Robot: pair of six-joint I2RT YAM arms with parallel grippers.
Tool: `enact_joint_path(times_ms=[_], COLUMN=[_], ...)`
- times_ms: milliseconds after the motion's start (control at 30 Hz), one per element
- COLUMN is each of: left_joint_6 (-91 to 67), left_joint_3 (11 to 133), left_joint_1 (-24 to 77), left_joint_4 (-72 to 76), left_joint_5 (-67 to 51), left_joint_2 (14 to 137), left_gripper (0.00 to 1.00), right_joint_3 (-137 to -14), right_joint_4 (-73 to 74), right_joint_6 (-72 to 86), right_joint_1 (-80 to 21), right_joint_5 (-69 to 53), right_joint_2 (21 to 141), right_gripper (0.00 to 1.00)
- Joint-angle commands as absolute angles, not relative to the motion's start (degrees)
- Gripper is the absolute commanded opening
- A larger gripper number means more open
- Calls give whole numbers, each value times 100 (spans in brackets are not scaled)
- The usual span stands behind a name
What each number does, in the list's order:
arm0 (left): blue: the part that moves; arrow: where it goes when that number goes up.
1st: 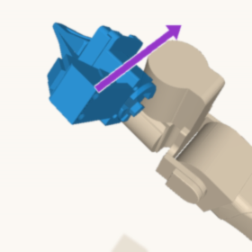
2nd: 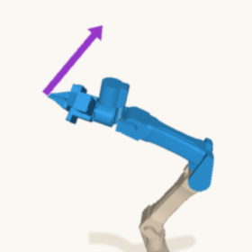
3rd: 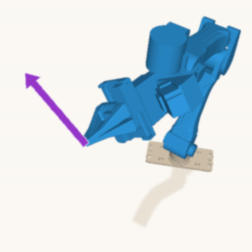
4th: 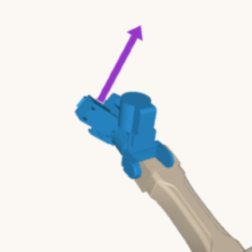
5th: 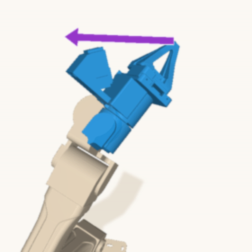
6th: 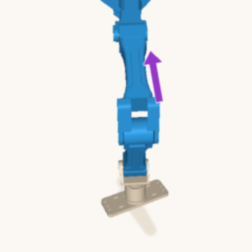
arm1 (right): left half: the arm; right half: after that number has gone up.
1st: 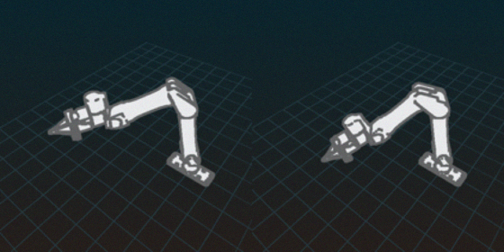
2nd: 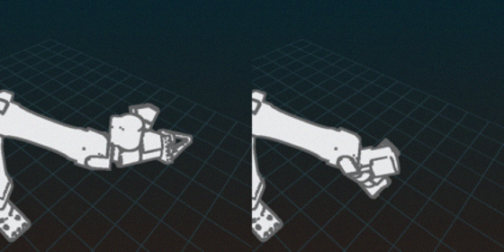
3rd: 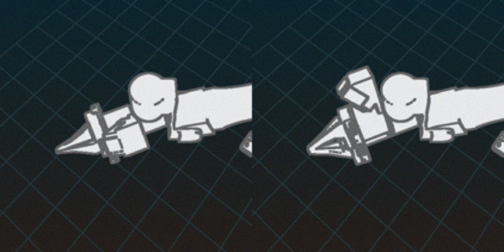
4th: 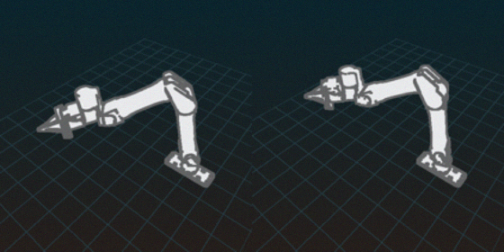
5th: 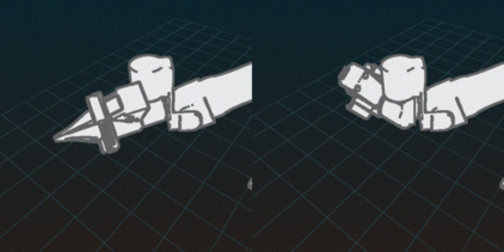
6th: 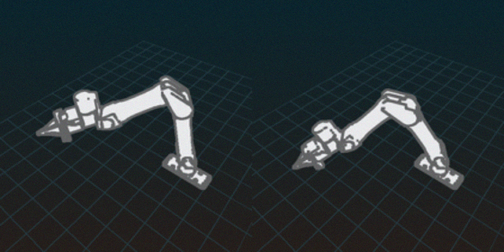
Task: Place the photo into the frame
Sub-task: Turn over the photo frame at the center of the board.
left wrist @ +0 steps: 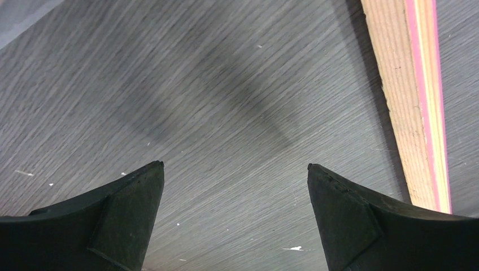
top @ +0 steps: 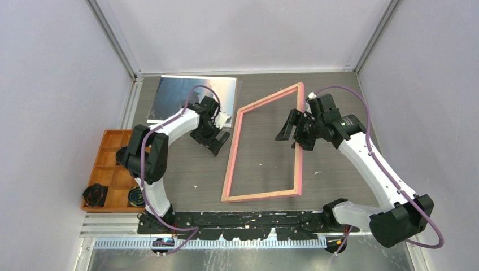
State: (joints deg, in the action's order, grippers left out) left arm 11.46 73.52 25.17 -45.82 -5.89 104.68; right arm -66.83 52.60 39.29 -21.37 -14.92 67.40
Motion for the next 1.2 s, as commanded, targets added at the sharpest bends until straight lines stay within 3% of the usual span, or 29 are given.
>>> enact_joint_path(times_ms=[0,633,1167], left_joint_6=[1340,1511,1695], left_joint_3=[7186,7292,7367], left_joint_1=[2749,3566,3838], left_joint_4=[-4223,-3903,-3861], left_joint_5=[-437,-513,-667], left_joint_2=[10513,10946,11171], left_gripper=[100,100,100], right_joint_3=[-6641,-5068,-5537], right_joint_4=[5512,5009,4439], right_joint_6=[3485,4339,4293], right_joint_1=[-2156,-2155,-2078], right_joint_5=[-932,991,1988], right_joint_2=[6628,6415,8433], right_gripper=[72,55,57])
